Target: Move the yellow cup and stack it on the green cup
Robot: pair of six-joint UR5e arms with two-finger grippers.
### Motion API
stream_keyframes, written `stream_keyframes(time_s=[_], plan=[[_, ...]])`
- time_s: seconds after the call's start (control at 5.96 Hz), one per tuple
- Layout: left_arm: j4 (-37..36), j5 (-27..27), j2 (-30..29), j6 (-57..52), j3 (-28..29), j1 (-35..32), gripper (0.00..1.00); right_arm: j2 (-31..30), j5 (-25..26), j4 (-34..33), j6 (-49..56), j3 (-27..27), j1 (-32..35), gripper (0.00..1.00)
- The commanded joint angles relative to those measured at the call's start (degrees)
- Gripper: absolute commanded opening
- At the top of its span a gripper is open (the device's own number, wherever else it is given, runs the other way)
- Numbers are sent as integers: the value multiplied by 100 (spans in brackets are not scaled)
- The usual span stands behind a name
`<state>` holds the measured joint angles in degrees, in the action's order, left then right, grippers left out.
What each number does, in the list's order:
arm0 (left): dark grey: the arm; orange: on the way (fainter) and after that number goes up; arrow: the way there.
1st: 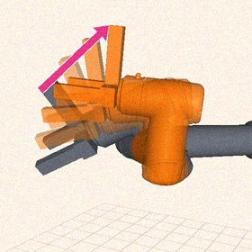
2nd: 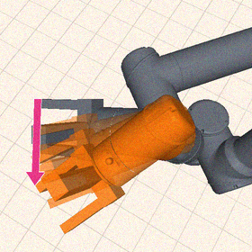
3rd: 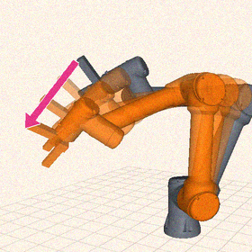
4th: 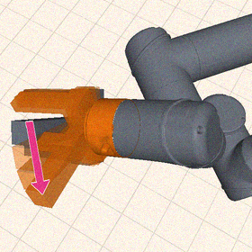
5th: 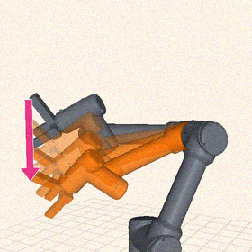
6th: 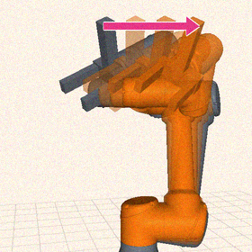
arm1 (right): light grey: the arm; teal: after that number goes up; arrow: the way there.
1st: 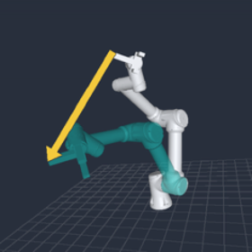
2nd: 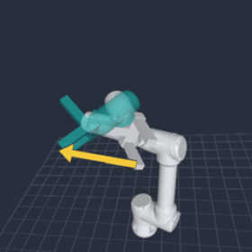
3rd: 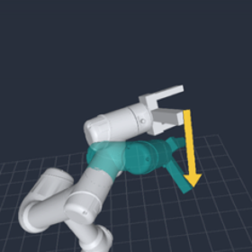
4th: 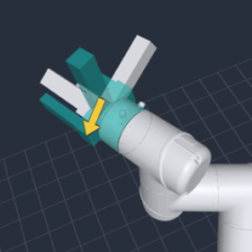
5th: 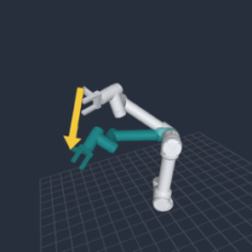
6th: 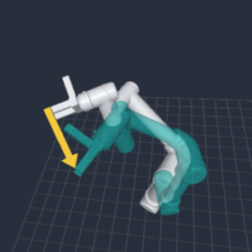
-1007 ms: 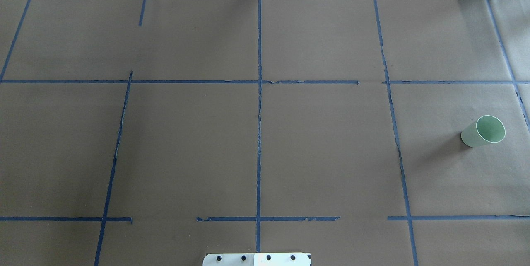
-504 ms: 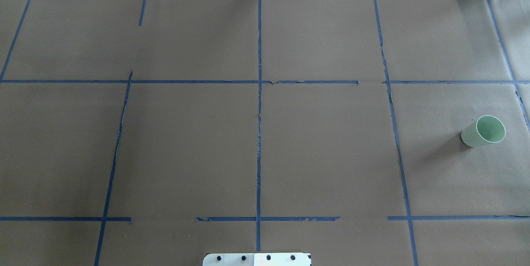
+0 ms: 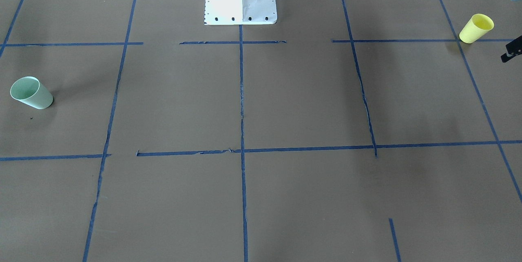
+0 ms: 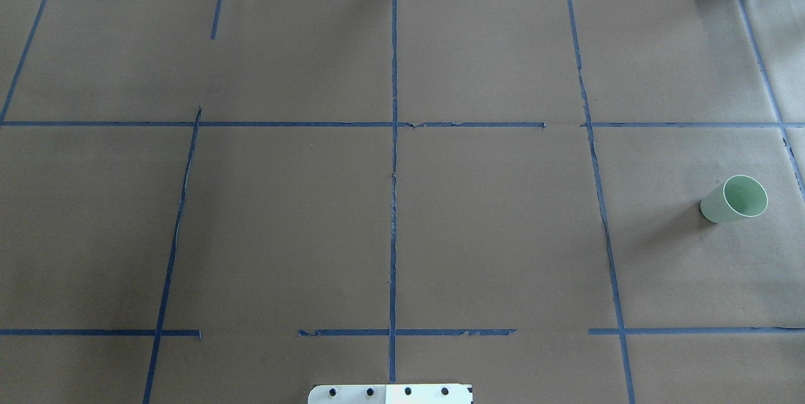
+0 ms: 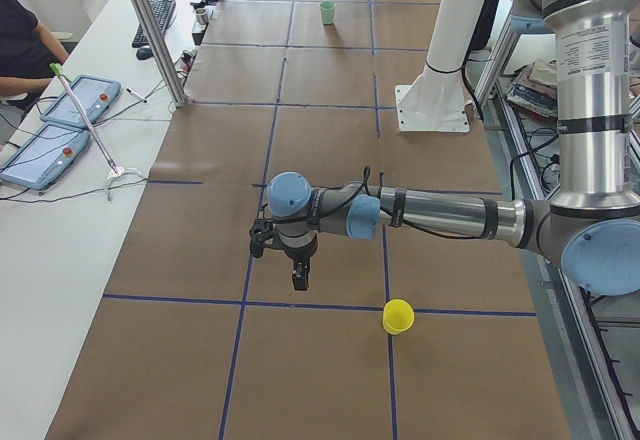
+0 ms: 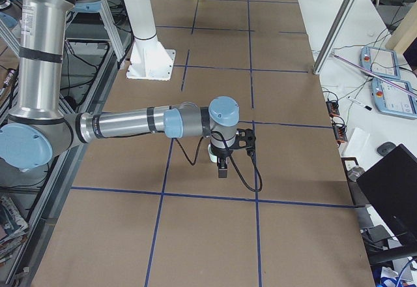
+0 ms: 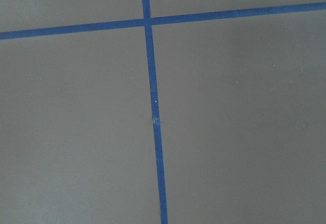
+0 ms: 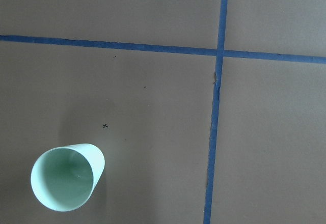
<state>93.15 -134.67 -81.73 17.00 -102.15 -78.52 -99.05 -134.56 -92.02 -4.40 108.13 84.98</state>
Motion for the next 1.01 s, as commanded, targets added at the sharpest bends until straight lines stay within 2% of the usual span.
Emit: stream_keyframes(time_s=[0.0,0.17,0.34,0.5,0.84], plan=[[656,368,8,2358,20,660,100,0,-184,0,0,6,-8,100],[669,633,17,3413,-41,968,100,0,-211,0,9,-3,-16,100],[660,1549,25,4433,-68,1467,100,0,-211,0,9,-3,-16,100],[652,1819,26,5166,-86,1611,100,0,-220,0,9,-3,-164,100],[564,2766,235,7062,-95,2181,100,-53,-212,543,-35,-73,-315,100]])
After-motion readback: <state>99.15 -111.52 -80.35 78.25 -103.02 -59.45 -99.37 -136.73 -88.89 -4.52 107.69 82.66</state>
